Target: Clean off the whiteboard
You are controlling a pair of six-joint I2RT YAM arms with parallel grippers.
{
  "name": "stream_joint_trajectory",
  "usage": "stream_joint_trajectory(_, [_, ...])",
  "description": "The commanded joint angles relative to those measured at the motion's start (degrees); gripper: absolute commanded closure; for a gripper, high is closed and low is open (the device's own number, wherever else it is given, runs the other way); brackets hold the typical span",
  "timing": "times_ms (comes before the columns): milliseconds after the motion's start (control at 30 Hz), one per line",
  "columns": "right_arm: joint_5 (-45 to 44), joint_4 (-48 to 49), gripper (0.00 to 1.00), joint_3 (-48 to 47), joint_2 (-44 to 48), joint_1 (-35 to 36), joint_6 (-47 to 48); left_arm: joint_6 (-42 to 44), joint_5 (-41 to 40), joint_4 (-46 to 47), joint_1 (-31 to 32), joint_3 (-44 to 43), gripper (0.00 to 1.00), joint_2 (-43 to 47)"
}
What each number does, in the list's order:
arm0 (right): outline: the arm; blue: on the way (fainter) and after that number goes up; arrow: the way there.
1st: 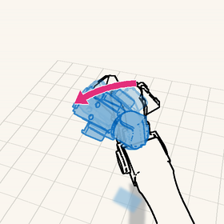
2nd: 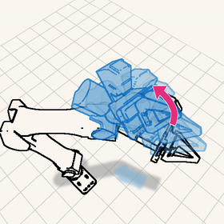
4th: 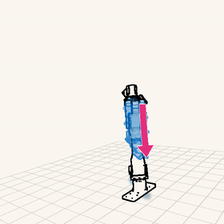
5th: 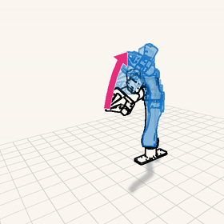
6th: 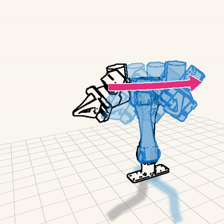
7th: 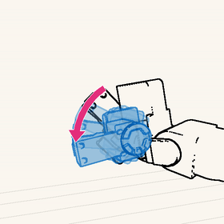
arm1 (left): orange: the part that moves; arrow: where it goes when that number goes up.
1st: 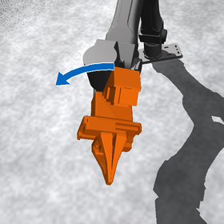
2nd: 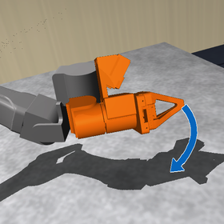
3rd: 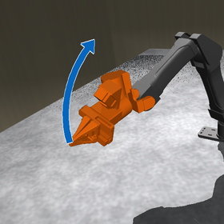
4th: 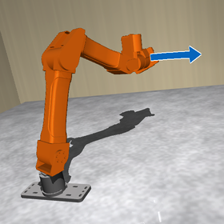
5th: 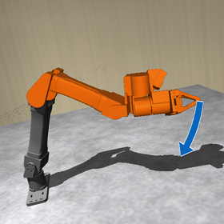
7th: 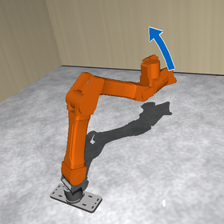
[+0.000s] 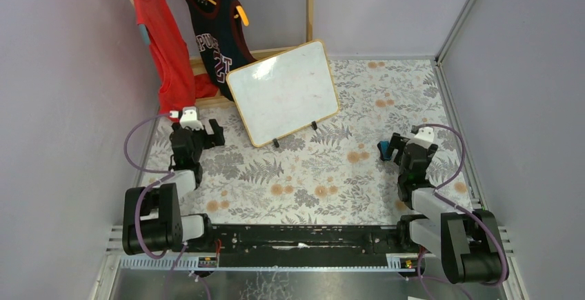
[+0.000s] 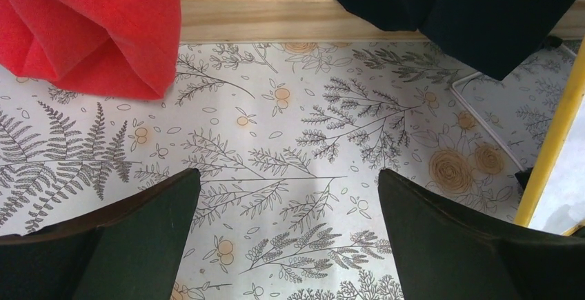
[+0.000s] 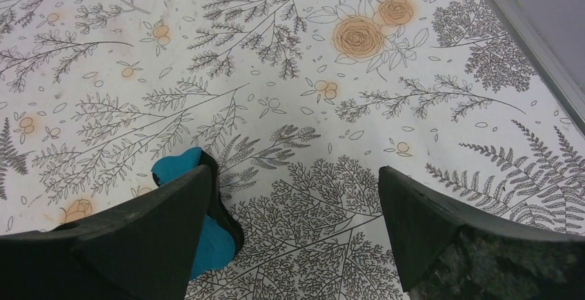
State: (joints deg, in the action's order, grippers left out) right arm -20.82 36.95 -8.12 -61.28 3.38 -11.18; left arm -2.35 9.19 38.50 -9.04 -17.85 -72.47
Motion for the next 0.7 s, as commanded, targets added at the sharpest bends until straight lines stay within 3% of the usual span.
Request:
stream_joint_trajectory(0, [-2.9, 9.6, 0.0, 0.4, -0.9, 0.4, 0.0, 1.3, 0.3, 7.3, 0.2, 1.1, 0.0, -1.4])
stream_joint_trajectory(367, [-1.7, 2.0, 0.01, -4.8, -4.9, 0.5, -2.0, 0.5, -0.9, 5.2, 0.1, -0.5, 0.0, -3.6])
stream_joint_trajectory(533, [-19.8, -7.1, 0.01, -10.7, -8.7, 1.8, -11.5, 0.5, -0.7, 4.9, 0.1, -0.6, 0.0, -3.7])
stream_joint_trajectory(667, [-27.6, -14.6, 0.01, -16.5, -13.8, 4.7, -13.2, 0.4, -1.0, 4.2, 0.1, -1.3, 0.0, -4.3])
